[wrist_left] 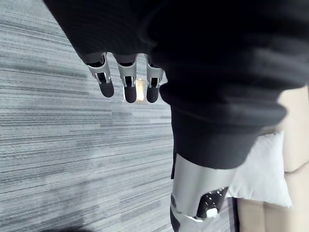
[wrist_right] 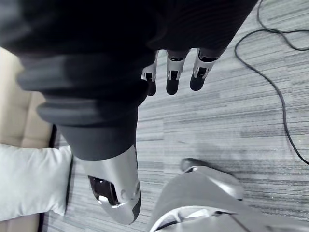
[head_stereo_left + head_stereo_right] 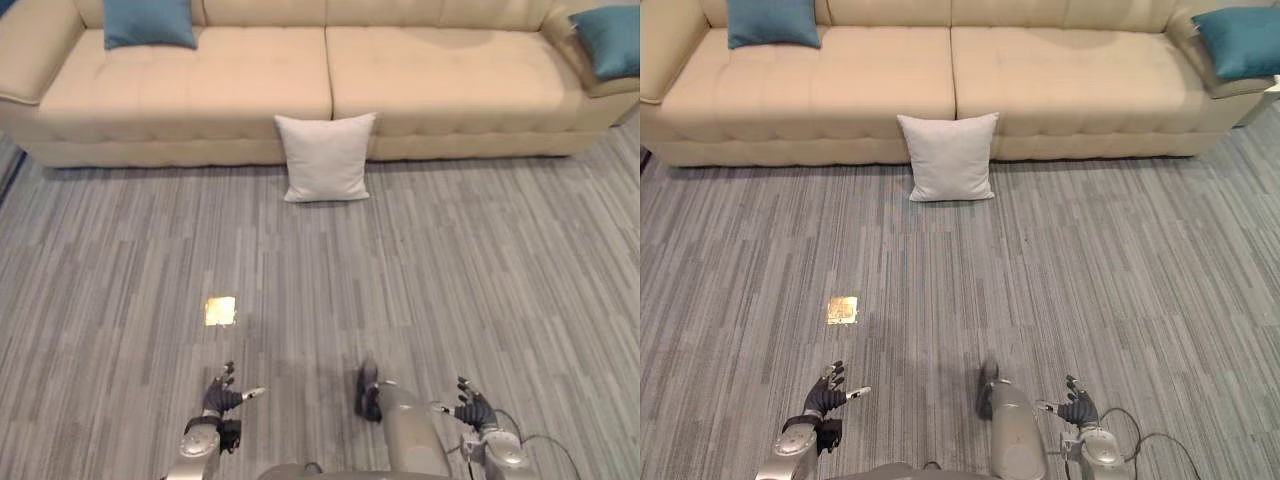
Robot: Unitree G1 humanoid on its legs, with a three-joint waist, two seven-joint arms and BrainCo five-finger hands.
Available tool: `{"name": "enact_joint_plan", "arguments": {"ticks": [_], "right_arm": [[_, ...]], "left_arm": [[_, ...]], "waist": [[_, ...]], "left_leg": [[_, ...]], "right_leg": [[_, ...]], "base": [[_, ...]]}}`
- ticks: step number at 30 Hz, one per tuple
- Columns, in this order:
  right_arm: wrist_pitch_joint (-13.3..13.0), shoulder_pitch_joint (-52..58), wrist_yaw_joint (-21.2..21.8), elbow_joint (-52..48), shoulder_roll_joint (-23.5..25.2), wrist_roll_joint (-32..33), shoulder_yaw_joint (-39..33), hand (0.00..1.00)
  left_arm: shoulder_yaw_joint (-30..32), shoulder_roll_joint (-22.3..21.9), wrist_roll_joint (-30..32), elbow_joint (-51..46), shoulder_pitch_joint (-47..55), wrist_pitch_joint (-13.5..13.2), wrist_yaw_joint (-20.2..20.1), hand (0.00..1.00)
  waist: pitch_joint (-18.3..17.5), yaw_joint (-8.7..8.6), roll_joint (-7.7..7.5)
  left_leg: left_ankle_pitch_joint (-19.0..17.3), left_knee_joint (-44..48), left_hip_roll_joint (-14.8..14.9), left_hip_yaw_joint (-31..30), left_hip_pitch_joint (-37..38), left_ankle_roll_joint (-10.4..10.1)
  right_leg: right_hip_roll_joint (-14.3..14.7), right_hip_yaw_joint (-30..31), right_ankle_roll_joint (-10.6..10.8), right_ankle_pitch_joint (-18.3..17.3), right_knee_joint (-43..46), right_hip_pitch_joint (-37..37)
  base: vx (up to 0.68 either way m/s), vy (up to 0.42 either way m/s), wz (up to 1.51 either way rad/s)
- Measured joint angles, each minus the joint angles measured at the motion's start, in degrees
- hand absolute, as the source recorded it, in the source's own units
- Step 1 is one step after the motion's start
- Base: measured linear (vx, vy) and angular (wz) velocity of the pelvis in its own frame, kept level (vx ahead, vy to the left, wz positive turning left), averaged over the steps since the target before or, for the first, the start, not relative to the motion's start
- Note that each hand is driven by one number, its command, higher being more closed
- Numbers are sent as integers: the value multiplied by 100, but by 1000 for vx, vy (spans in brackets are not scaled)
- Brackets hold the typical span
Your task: Pick up cushions and gather them together orderly.
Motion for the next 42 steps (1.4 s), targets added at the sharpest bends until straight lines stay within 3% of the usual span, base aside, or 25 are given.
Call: {"name": "enact_joint_plan", "arguments": {"ticks": [1,2,3,5,6,10,12,13,14,15,18,19,20,21,23,26,28,29,30,31,32,36,38,40,42], "right_arm": [[-2,-59,0,-42,11,-1,5,0],[-6,-59,7,-74,-31,-2,10,0],[-11,-58,4,-76,-53,5,26,0],[-35,-55,-4,-99,-58,16,41,0],[-77,-58,-18,-195,-54,124,82,0],[-140,-238,-52,-296,-83,295,102,0],[-141,-254,-58,-307,-24,298,82,0],[-149,-243,-63,-306,-36,296,87,0],[-142,-238,-106,-267,-56,292,131,0],[-140,-242,-122,-239,3,285,139,0],[-137,-148,-122,-219,60,174,172,0],[-134,-152,-119,-219,94,170,229,0],[-129,-99,-109,-218,132,165,266,0],[-127,-80,-111,-218,139,166,297,0],[-137,-61,-112,-222,130,164,512,0],[-142,-137,-112,-221,101,165,534,0],[-134,-121,-114,-217,44,165,519,0],[-133,-18,-114,-223,52,164,510,0],[-133,178,-115,-221,69,163,514,0],[-119,131,-116,-153,-50,161,486,0],[-80,108,-118,-149,-60,159,436,0],[-104,188,-121,-214,-50,163,377,0],[-122,217,-147,-288,0,179,353,0],[-151,145,-161,-412,-9,183,335,0],[-153,85,-166,-418,-39,179,269,0]], "left_arm": [[-1,-18,1,31,-46,-2,-7,0],[26,-89,0,66,-44,-2,-5,0],[51,-132,-2,85,-22,-3,-7,0],[50,-168,-2,83,18,-14,-16,0],[52,-183,-5,55,63,-18,-15,0],[53,-261,-8,28,96,-16,-16,0],[52,-321,-10,29,119,-15,-14,0],[43,-396,-10,31,185,-18,-12,0],[52,-452,-46,57,283,-25,-7,0],[75,-454,-77,73,264,-35,15,0],[150,-428,-78,98,199,-52,11,0],[137,-416,-81,137,209,-45,18,0],[-4,-342,-77,181,207,-38,40,0],[-43,-318,-72,186,216,-37,50,0],[-78,-242,-72,189,193,-37,107,0],[-74,-209,-72,192,96,-41,109,0],[-74,-218,-68,206,73,-39,111,0],[-78,-193,-61,210,118,-45,112,0],[-78,-168,-59,225,205,-41,108,0],[-52,-341,-52,365,107,-18,124,0],[-79,-408,-17,367,118,-20,94,0],[-67,-539,-4,371,12,-11,102,0],[-71,-668,-7,381,12,-11,102,0],[-99,-744,-8,350,10,-12,99,0],[-138,-737,-9,356,20,-11,111,0]], "waist": [[30,-27,29],[63,-16,61],[93,26,68],[160,57,37],[213,106,-122],[250,382,-139],[278,404,-171],[241,408,-53],[203,496,75],[188,533,9],[108,523,-253],[132,508,-353],[127,388,-388],[123,361,-373],[109,348,-311],[97,332,-198],[99,265,-191],[52,220,-267],[-40,196,-427],[11,195,-147],[-69,184,-26],[-54,144,-22],[-26,249,-70],[-33,337,-40],[-46,381,40]], "left_leg": [[385,942,140,59,-366,-451],[1282,2143,340,140,-783,-368],[1626,2783,526,169,-987,-313],[1316,4442,1104,491,-1549,200],[1107,4876,1217,666,-1983,481],[795,3799,1060,856,-3287,458],[935,2165,624,537,-3586,289],[1267,774,369,143,-3580,6],[2139,566,373,-120,-3574,223],[2083,750,281,-120,-3575,496],[1227,1285,52,259,-3403,760],[1037,1248,-121,348,-3023,837],[804,1243,-209,399,-2610,926],[700,1228,-219,395,-2411,934],[614,724,-223,392,-1613,942],[623,321,-125,386,-1120,927],[619,214,-95,292,-872,840],[572,186,-140,222,-676,521],[359,247,-237,88,-465,210],[262,340,-68,-15,-409,139],[412,537,110,-108,-504,-39],[1313,2373,382,-415,-1263,-567],[766,3138,718,28,-1817,-72],[663,2477,620,132,-2157,104],[839,1157,472,87,-2269,66]], "right_leg": [[-36,-18,28,-383,390,18],[-18,-23,54,-690,401,379],[9,-23,60,-792,286,679],[147,-8,27,-936,-90,1588],[158,114,109,-1133,-517,2325],[159,499,232,-1213,-1132,3131],[29,665,483,-1385,-1319,3490],[40,831,699,-1596,-1413,3672],[105,1111,888,-1893,-1341,3783],[2,1253,896,-1963,-1231,3785],[-506,1762,1124,-2048,589,3119],[-744,1901,1688,-1734,1847,2685],[-928,1890,1956,-1535,2984,2360],[-959,1847,1816,-1612,3368,2233],[-872,1358,1116,-2043,3425,1728],[-492,922,908,-2148,1883,1188],[-177,1053,889,-1670,386,1005],[-28,1261,851,-887,-709,1091],[-1,1548,557,508,-980,1118],[124,1423,552,339,-669,1104],[168,1348,442,50,-460,1070],[83,986,345,-456,-623,1688],[102,848,306,-499,-1134,2377],[100,874,345,-526,-1278,2487],[190,960,412,-553,-1304,2472]], "base": [[705,-238,15],[721,-241,19],[827,-264,12],[646,-171,3],[488,-82,-9],[610,6,-53],[523,168,-49],[646,295,-90],[555,294,-100],[557,296,-80],[546,286,-40],[531,237,-17],[538,207,-2],[550,143,4],[585,89,-5],[498,6,12],[493,-84,38],[656,-182,58],[558,-163,51],[514,-123,38],[440,-122,25],[418,-183,46],[271,-113,24],[183,-25,-7],[144,61,-31]]}}
